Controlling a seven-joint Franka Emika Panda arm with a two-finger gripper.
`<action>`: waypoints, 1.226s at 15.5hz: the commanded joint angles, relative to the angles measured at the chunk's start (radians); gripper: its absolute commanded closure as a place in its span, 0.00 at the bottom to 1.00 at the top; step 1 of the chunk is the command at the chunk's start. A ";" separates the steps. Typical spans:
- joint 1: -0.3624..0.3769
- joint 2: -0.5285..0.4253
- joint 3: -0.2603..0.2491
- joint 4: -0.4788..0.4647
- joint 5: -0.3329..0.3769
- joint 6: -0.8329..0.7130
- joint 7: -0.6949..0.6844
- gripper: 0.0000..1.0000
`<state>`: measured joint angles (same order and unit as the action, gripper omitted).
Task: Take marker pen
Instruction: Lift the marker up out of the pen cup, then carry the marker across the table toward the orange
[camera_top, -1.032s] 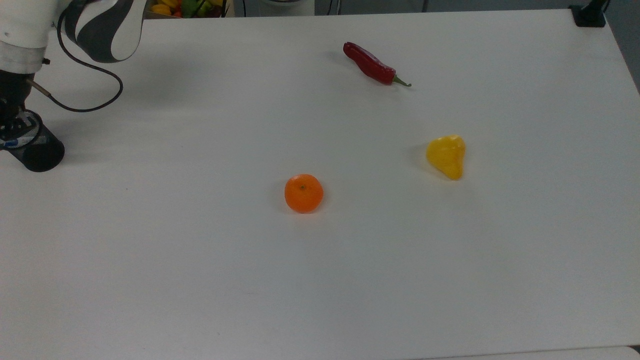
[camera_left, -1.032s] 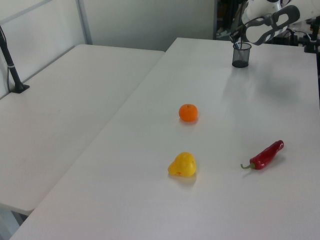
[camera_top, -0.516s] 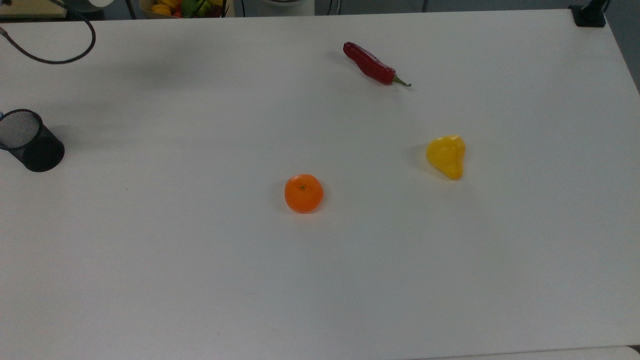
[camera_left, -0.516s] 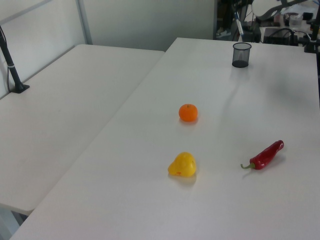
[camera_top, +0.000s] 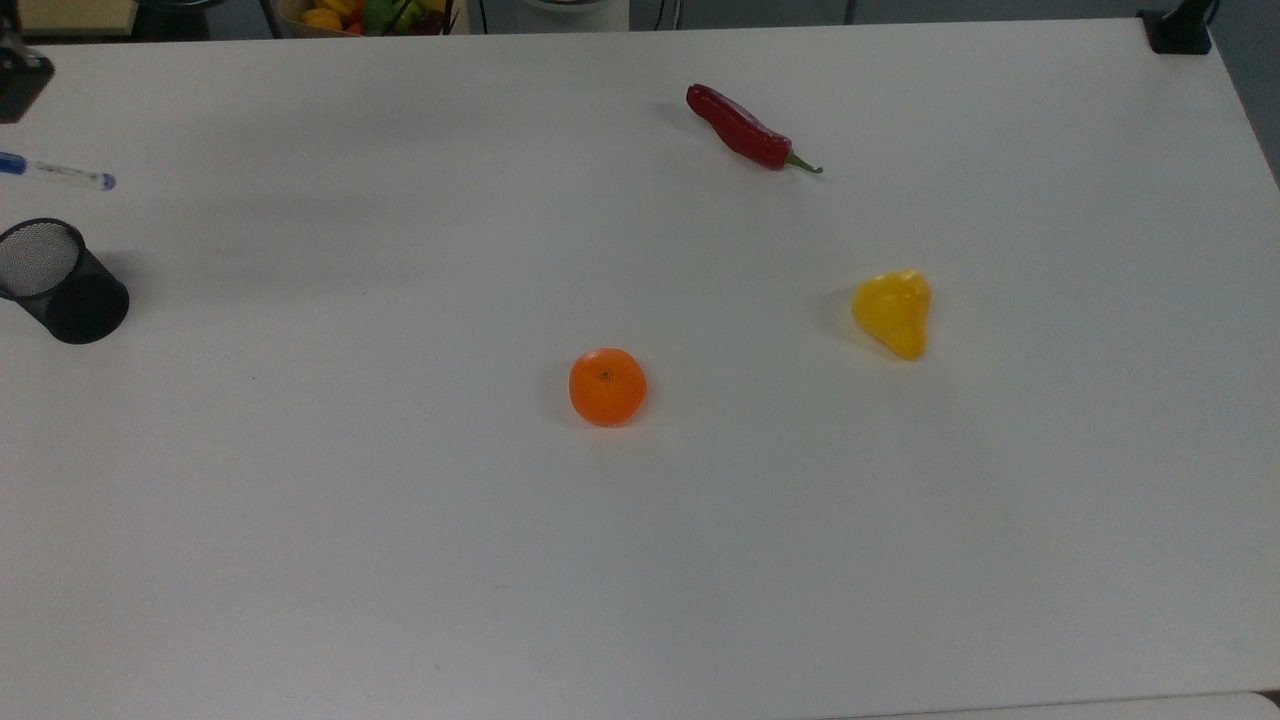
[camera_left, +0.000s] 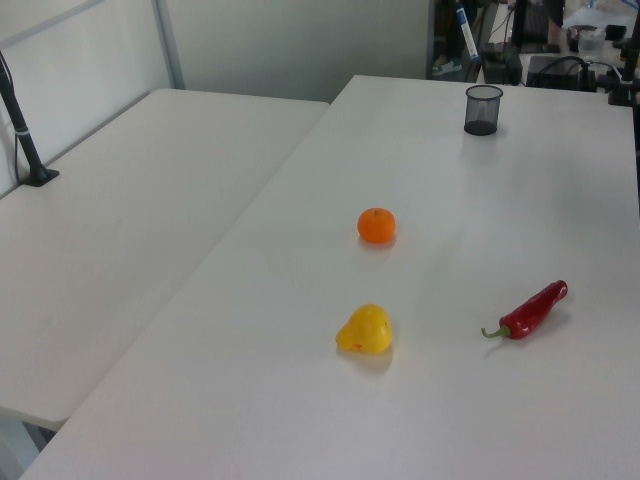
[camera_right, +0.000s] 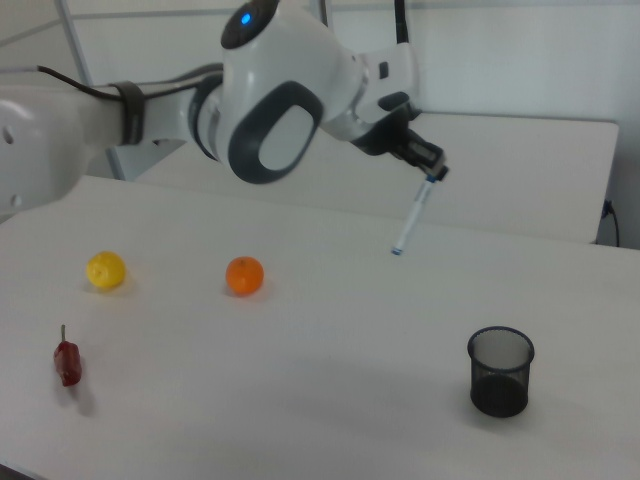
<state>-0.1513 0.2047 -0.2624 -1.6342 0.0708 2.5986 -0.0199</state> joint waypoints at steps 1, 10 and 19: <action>0.009 -0.085 0.092 -0.038 0.055 -0.211 0.003 1.00; 0.033 -0.061 0.360 -0.049 0.119 -0.575 0.008 1.00; 0.144 0.068 0.424 -0.134 0.116 -0.525 0.008 1.00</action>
<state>-0.0415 0.2568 0.1651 -1.7250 0.1744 2.0350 -0.0151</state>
